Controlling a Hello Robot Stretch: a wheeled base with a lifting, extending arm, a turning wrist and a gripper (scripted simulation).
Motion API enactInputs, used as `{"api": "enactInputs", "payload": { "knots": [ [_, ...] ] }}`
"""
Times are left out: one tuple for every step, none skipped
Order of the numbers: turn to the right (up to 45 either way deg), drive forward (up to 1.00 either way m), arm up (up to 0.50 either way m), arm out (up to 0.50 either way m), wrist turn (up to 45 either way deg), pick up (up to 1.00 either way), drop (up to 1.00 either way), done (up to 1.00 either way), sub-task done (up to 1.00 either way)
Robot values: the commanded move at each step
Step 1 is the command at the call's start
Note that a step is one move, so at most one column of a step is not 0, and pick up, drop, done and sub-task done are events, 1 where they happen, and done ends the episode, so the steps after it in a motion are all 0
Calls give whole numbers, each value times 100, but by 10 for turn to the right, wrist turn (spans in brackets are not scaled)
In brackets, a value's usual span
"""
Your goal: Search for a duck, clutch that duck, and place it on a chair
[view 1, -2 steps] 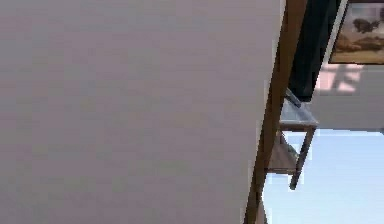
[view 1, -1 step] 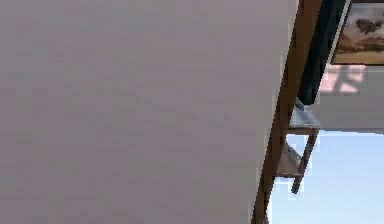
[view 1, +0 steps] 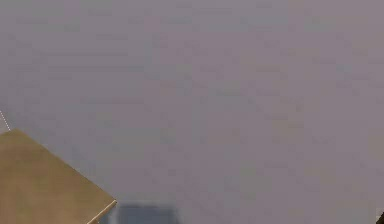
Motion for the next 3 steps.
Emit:
{"api": "enactInputs", "payload": {
  "knots": [
    [0,5,0,0,0,0,0,0,0],
    [-450,0,0,0,0,0,0,0,0],
    [-450,0,0,0,0,0,0,0,0]
  ]
}}
